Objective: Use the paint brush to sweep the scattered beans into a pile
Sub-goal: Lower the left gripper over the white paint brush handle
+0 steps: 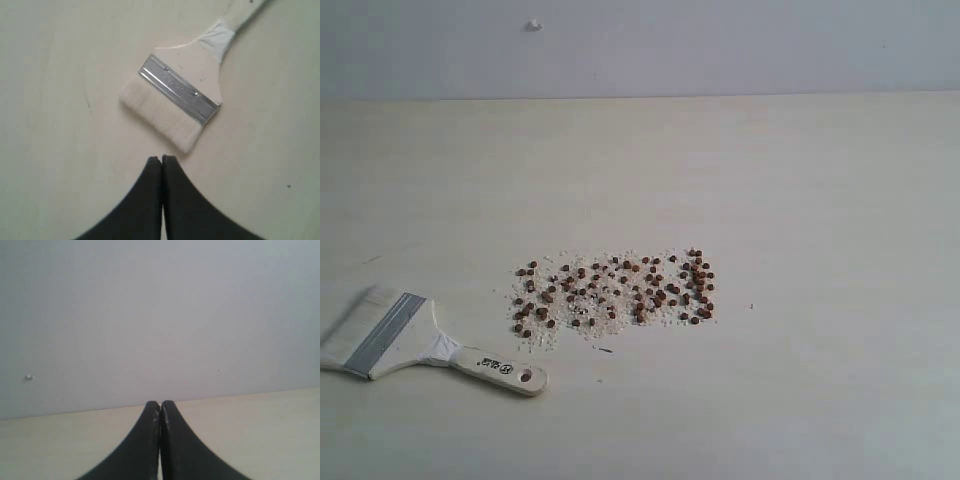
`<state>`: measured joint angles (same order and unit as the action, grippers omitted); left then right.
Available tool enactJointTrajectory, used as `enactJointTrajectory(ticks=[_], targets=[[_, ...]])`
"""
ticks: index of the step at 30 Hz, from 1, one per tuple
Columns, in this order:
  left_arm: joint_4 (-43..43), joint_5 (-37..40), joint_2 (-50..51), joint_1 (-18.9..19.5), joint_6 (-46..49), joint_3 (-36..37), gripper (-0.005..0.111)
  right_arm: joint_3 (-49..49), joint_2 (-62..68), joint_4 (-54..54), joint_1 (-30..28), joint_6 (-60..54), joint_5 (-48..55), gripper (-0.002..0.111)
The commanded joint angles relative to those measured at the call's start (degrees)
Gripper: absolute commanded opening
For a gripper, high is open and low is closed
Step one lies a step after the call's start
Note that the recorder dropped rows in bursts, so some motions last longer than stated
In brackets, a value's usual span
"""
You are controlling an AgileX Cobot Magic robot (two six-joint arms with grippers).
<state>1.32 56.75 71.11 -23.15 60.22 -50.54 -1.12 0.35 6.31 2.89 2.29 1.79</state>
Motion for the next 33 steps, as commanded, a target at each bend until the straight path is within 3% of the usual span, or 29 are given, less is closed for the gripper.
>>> enactJointTrajectory(ticks=[1,4,8,33], targets=[[4.37,1.31,4.04,-6.27,0.22,-0.43,0.000,0.19,-0.35,-0.16,0.13,-0.07,-0.78,0.000],[5.93,1.03,7.47,-10.61,0.22,-0.43,0.000,0.19,-0.35,-0.16,0.13,-0.07,-0.78,0.000],[5.82,-1.51,9.86,-13.53,-1.97,-0.43,0.000,0.19,-0.35,-0.16,0.13,-0.07,-0.78,0.000],[4.30,-4.51,11.64,-13.53,-4.17,-0.43,0.000,0.19,-0.35,-0.16,0.13,-0.07,-0.78,0.000]])
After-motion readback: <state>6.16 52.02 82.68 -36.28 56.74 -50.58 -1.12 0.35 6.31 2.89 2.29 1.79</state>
